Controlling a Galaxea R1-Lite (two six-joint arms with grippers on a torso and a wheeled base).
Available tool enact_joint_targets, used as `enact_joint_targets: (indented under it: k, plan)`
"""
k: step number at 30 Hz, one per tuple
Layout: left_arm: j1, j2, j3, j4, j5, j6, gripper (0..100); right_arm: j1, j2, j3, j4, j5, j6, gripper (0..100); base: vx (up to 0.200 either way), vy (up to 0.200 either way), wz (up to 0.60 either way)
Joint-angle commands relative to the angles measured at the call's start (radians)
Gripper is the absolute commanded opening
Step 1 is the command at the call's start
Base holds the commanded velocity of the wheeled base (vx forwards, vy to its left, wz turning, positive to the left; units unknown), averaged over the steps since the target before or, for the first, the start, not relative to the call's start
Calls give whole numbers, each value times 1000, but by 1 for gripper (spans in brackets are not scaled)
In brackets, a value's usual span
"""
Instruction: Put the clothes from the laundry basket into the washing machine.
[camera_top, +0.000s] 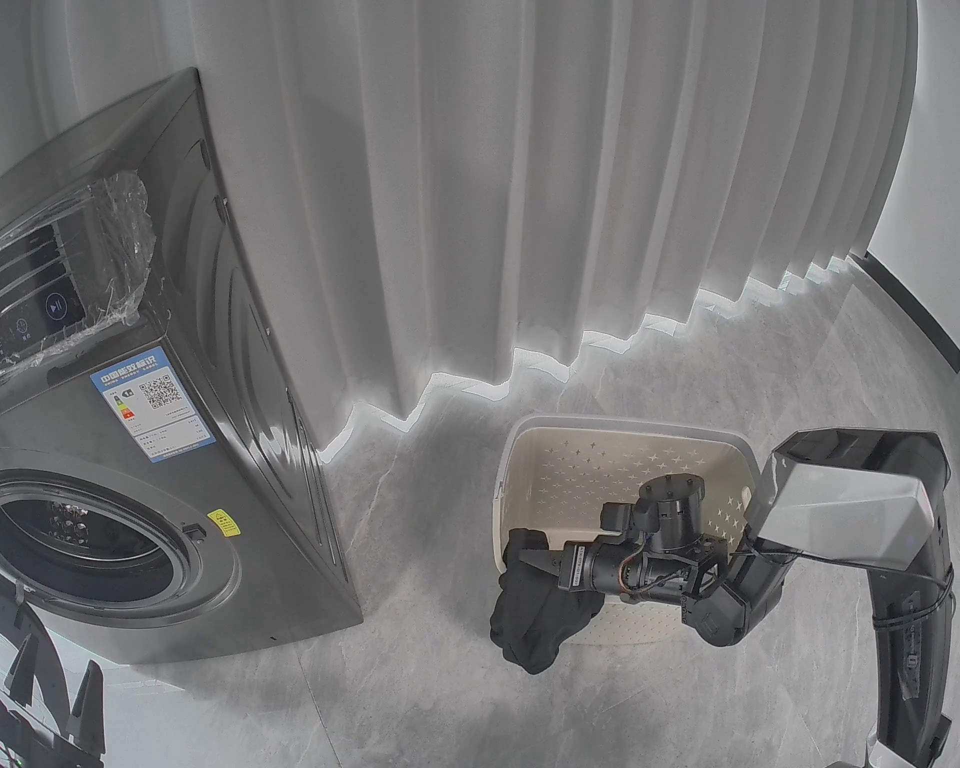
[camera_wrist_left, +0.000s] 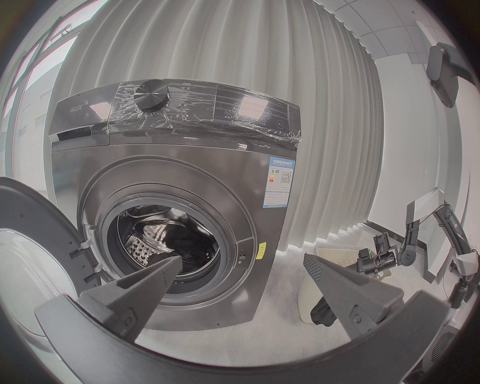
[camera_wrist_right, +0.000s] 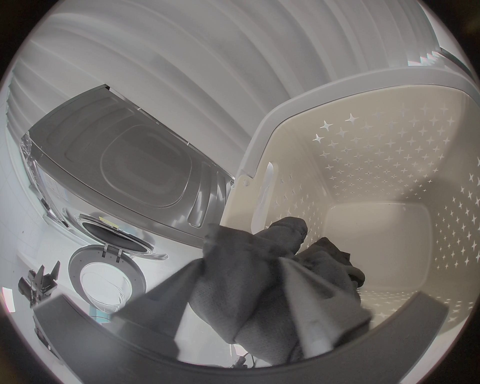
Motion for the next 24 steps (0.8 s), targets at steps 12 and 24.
enact_joint_targets:
  k: [12, 24]
  plan:
    - [0, -13, 18, 1, 1, -1, 100, -40, -107, 133, -140, -7, -92, 0, 0, 0, 0]
    - [0, -13, 18, -1, 0, 1, 100, 37, -545, 385, -180, -5, -81, 0, 0, 0, 0]
